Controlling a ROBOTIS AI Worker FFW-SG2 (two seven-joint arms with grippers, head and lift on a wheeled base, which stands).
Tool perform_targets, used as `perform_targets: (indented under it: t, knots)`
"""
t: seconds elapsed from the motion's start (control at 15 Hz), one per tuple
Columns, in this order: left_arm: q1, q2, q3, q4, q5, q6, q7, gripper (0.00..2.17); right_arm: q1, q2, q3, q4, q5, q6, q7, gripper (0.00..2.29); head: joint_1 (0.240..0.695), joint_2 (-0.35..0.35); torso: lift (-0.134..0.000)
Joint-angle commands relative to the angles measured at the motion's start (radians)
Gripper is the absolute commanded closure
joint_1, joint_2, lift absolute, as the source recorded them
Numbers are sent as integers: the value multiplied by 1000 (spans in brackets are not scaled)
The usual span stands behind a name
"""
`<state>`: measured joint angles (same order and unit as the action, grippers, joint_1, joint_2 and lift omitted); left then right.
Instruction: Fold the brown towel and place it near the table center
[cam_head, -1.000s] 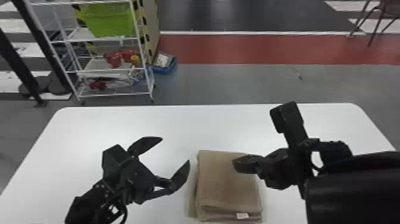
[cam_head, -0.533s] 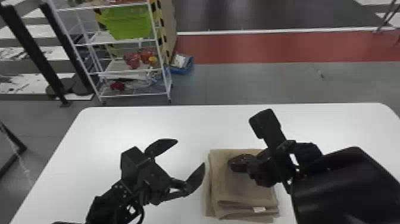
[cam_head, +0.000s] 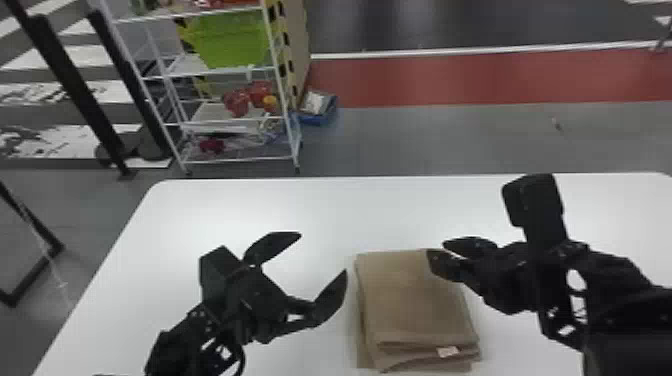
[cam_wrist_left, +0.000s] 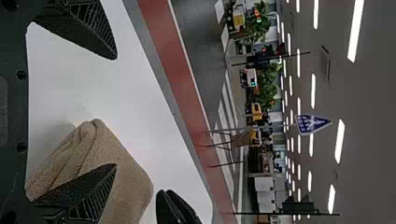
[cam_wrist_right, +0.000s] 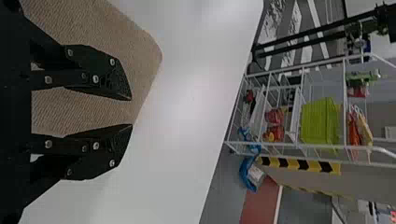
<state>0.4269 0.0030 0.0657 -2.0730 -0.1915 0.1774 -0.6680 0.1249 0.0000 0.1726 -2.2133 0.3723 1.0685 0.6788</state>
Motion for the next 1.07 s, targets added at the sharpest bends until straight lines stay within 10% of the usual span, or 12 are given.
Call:
perform_targets:
  t: [0.0,0.4,1.0]
  knots:
    - [35,-6,39,2,124,-49,13,53,116,1,-159,-45,-161,-189,-70,29,695,79,-122]
    - [214,-6,59,24,271,-494,206,53,417,1,-401,3,-438,-857,-140,39,695,-11,-122]
    - [282,-6,126,44,239,-500,205,53,495,1,-424,142,-435,-1127,-176,60,695,-62,-122]
